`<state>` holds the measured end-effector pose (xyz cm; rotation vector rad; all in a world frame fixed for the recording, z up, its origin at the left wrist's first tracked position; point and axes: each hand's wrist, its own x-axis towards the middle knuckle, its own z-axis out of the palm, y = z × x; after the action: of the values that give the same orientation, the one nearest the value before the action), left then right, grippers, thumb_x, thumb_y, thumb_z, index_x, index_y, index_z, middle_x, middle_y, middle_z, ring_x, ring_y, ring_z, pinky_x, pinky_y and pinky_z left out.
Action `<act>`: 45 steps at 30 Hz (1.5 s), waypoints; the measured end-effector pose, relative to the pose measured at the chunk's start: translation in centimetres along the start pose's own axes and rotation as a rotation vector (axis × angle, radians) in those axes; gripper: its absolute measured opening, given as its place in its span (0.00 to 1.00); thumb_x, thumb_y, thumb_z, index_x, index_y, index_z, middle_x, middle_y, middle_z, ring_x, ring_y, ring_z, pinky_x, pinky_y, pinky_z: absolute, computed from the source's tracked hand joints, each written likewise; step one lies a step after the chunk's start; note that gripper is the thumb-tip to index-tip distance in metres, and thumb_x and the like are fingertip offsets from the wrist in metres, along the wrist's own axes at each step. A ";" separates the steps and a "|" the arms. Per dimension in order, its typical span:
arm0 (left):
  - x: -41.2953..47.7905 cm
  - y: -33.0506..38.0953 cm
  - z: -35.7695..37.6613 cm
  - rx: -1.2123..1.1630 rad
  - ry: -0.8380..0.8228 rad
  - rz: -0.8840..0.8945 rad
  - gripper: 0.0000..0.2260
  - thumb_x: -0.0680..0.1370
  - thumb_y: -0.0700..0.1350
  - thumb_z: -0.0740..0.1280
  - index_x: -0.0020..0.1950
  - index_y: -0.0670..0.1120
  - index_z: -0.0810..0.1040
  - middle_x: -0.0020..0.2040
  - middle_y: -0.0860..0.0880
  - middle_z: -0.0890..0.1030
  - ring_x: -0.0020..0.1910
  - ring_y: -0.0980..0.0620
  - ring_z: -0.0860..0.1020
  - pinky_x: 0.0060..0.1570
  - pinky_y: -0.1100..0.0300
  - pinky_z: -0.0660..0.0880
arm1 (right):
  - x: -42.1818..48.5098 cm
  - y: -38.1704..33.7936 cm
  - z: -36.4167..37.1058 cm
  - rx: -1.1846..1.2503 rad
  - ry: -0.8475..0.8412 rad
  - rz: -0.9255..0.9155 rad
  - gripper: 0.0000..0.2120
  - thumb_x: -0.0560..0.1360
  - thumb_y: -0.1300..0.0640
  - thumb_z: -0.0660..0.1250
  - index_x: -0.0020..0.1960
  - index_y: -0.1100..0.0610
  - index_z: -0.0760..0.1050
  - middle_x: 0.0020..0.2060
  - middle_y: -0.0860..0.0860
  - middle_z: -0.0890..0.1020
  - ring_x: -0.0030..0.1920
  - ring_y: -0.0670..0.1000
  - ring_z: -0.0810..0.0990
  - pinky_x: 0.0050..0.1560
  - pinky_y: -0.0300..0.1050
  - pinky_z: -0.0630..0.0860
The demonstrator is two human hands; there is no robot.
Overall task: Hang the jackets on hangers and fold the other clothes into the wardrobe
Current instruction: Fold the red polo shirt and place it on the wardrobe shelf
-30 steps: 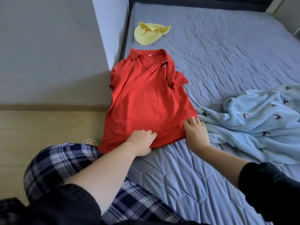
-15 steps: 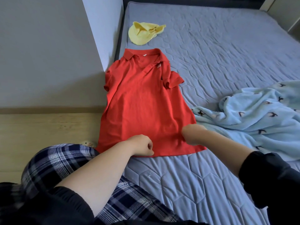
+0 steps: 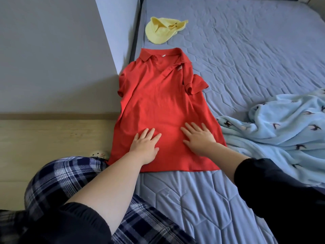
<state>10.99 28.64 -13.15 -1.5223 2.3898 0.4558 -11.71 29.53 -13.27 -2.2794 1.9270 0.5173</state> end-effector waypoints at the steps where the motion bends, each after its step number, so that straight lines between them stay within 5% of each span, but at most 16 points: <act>1: -0.1 -0.2 0.1 0.002 0.011 -0.006 0.26 0.82 0.54 0.54 0.78 0.56 0.47 0.79 0.51 0.44 0.78 0.49 0.42 0.74 0.46 0.47 | 0.5 0.6 0.3 0.037 0.062 0.107 0.26 0.81 0.46 0.50 0.76 0.53 0.56 0.77 0.53 0.57 0.76 0.54 0.55 0.74 0.58 0.49; 4: 0.4 -0.8 0.3 -0.001 0.058 -0.016 0.26 0.82 0.54 0.53 0.78 0.56 0.47 0.79 0.51 0.44 0.78 0.50 0.41 0.74 0.45 0.46 | 2.7 0.9 -0.8 0.123 0.318 0.307 0.20 0.79 0.52 0.56 0.67 0.60 0.70 0.70 0.59 0.68 0.71 0.60 0.63 0.71 0.61 0.55; 6: 1.0 -1.1 0.2 -0.006 0.072 -0.015 0.26 0.82 0.55 0.53 0.78 0.55 0.48 0.79 0.51 0.44 0.78 0.50 0.41 0.74 0.44 0.45 | 4.0 0.3 -1.1 0.209 0.367 0.162 0.23 0.79 0.52 0.58 0.72 0.59 0.65 0.74 0.58 0.62 0.74 0.59 0.59 0.72 0.59 0.52; 9: 2.7 -1.2 -0.5 -0.038 0.109 -0.027 0.25 0.83 0.55 0.51 0.78 0.55 0.49 0.79 0.50 0.45 0.78 0.49 0.41 0.74 0.44 0.46 | 5.5 0.5 -0.7 0.156 0.220 -0.062 0.27 0.81 0.47 0.52 0.78 0.51 0.52 0.78 0.51 0.52 0.77 0.52 0.49 0.75 0.55 0.45; 14: 6.0 -1.2 -0.9 -0.015 0.143 -0.040 0.25 0.83 0.55 0.49 0.79 0.55 0.47 0.79 0.50 0.43 0.77 0.48 0.40 0.73 0.42 0.43 | 8.3 4.6 -0.4 0.282 0.174 0.312 0.27 0.81 0.45 0.50 0.77 0.54 0.55 0.77 0.52 0.58 0.76 0.53 0.56 0.74 0.53 0.53; 17: 8.6 -0.6 -1.4 -0.039 0.218 -0.068 0.25 0.82 0.56 0.50 0.79 0.55 0.47 0.79 0.49 0.45 0.78 0.46 0.41 0.73 0.42 0.42 | 10.5 4.7 -2.0 0.438 0.326 0.428 0.20 0.79 0.51 0.57 0.66 0.60 0.68 0.65 0.58 0.72 0.65 0.59 0.69 0.63 0.53 0.65; 21: 11.5 -0.3 -1.9 -0.117 0.243 -0.068 0.26 0.82 0.57 0.51 0.79 0.55 0.47 0.79 0.48 0.45 0.78 0.46 0.41 0.73 0.43 0.43 | 13.4 5.1 -4.7 0.791 0.533 0.627 0.30 0.70 0.63 0.64 0.70 0.60 0.62 0.66 0.59 0.67 0.63 0.61 0.70 0.60 0.52 0.68; 23: 12.2 -0.4 -1.6 -0.136 0.253 -0.078 0.27 0.82 0.57 0.51 0.79 0.55 0.46 0.79 0.48 0.44 0.78 0.46 0.41 0.74 0.44 0.43 | 14.5 5.8 -5.4 0.646 0.559 0.583 0.32 0.68 0.60 0.67 0.71 0.56 0.63 0.66 0.60 0.66 0.65 0.61 0.66 0.64 0.52 0.66; 27: 13.3 -0.4 -0.8 -0.149 0.261 -0.085 0.28 0.81 0.58 0.52 0.78 0.56 0.44 0.79 0.48 0.43 0.78 0.46 0.40 0.74 0.44 0.42 | 16.7 9.1 -6.6 0.455 0.624 0.477 0.15 0.71 0.54 0.62 0.52 0.61 0.80 0.59 0.61 0.75 0.59 0.62 0.72 0.56 0.52 0.69; 29: 13.7 -0.5 -0.8 -0.166 0.248 -0.078 0.28 0.81 0.58 0.52 0.78 0.56 0.44 0.79 0.48 0.42 0.77 0.47 0.40 0.74 0.44 0.42 | 17.5 12.3 -7.7 0.625 0.747 0.720 0.18 0.72 0.55 0.57 0.51 0.65 0.79 0.54 0.63 0.78 0.56 0.63 0.75 0.52 0.52 0.70; 33: 14.1 -0.6 -0.8 -0.186 0.224 -0.071 0.28 0.81 0.58 0.51 0.78 0.57 0.43 0.79 0.48 0.41 0.77 0.47 0.38 0.73 0.44 0.41 | 16.9 18.1 -8.7 0.833 0.789 1.311 0.18 0.79 0.61 0.53 0.67 0.58 0.67 0.68 0.55 0.68 0.68 0.56 0.67 0.63 0.51 0.65; 36: 14.1 -0.5 -0.8 -0.183 0.210 -0.075 0.28 0.81 0.58 0.51 0.78 0.57 0.42 0.79 0.48 0.40 0.77 0.46 0.38 0.73 0.44 0.40 | 16.7 16.4 -7.6 0.572 0.764 1.057 0.21 0.77 0.61 0.56 0.70 0.59 0.64 0.68 0.57 0.68 0.68 0.58 0.66 0.65 0.50 0.61; 38: 14.2 -0.6 -0.9 -0.179 0.203 -0.073 0.28 0.81 0.59 0.50 0.78 0.57 0.42 0.79 0.48 0.39 0.77 0.46 0.37 0.73 0.44 0.40 | 17.1 13.4 -6.0 0.385 0.790 0.589 0.22 0.74 0.60 0.56 0.67 0.61 0.68 0.65 0.61 0.71 0.65 0.62 0.69 0.64 0.54 0.63; 41: 14.1 -0.7 -1.1 -0.176 0.186 -0.065 0.28 0.81 0.59 0.50 0.78 0.57 0.41 0.79 0.48 0.39 0.77 0.46 0.37 0.73 0.44 0.40 | 17.3 9.8 -3.1 0.129 0.546 -0.040 0.22 0.75 0.54 0.56 0.66 0.59 0.73 0.66 0.61 0.73 0.64 0.63 0.72 0.64 0.59 0.67; 43: 14.1 -0.7 -1.4 -0.187 0.160 -0.064 0.28 0.81 0.59 0.50 0.78 0.57 0.41 0.79 0.48 0.39 0.77 0.46 0.37 0.73 0.44 0.40 | 17.1 9.6 -2.1 0.052 0.361 -0.014 0.24 0.79 0.50 0.54 0.73 0.56 0.66 0.72 0.58 0.67 0.71 0.59 0.65 0.70 0.59 0.59; 45: 14.2 -0.7 -1.6 -0.189 0.144 -0.065 0.28 0.81 0.59 0.50 0.78 0.57 0.41 0.79 0.48 0.38 0.77 0.46 0.36 0.73 0.44 0.40 | 17.1 10.4 -2.0 0.150 0.389 0.330 0.27 0.80 0.48 0.55 0.76 0.55 0.59 0.76 0.56 0.59 0.75 0.56 0.57 0.73 0.58 0.51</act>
<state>5.75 16.03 -17.33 -1.7637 2.4555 0.5916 -19.16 11.03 -15.61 -2.0953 2.4467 -0.0569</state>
